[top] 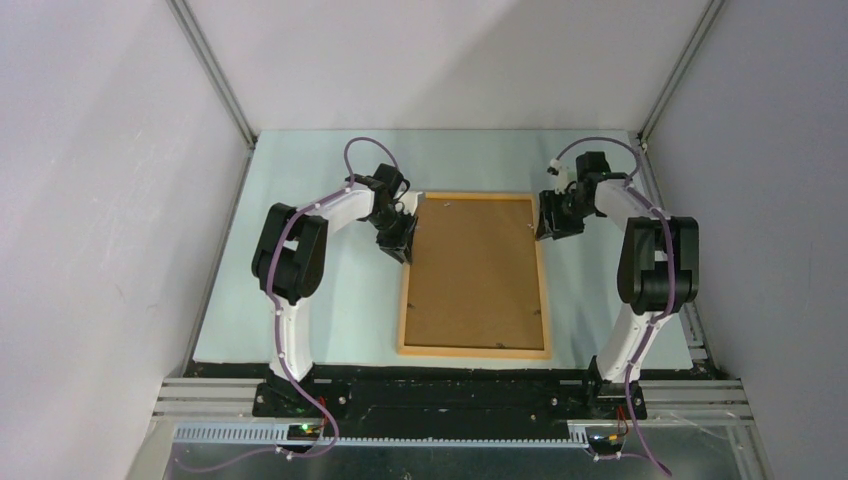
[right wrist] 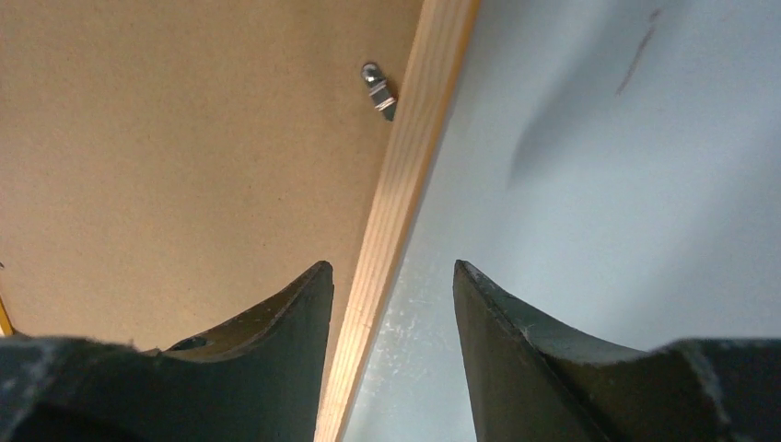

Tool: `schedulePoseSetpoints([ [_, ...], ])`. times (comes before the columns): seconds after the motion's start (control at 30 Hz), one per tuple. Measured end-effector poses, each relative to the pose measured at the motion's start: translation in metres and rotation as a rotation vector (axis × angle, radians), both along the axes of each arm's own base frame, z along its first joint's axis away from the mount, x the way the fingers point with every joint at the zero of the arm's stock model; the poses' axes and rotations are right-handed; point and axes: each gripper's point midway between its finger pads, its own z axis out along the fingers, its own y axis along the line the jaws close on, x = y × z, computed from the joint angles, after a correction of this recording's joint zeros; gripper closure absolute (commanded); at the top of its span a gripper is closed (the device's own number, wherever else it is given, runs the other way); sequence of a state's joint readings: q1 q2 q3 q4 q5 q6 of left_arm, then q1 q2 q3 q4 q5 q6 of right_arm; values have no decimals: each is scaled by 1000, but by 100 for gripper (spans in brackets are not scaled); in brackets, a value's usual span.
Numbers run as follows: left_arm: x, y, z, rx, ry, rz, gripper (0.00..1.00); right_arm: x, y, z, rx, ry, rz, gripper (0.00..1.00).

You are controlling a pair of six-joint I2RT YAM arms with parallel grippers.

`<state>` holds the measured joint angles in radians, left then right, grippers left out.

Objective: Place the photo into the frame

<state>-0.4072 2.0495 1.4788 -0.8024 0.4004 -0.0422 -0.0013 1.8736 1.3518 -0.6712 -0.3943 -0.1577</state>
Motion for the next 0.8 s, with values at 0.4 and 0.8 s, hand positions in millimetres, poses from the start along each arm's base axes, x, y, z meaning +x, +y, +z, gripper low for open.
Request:
schedulePoseSetpoints([
  [0.4, 0, 0, 0, 0, 0, 0, 100, 16, 21, -26, -91, -3, 49, 48],
  [0.8, 0, 0, 1, 0, -2, 0, 100, 46, 14, -33, -123, -17, 4, 53],
])
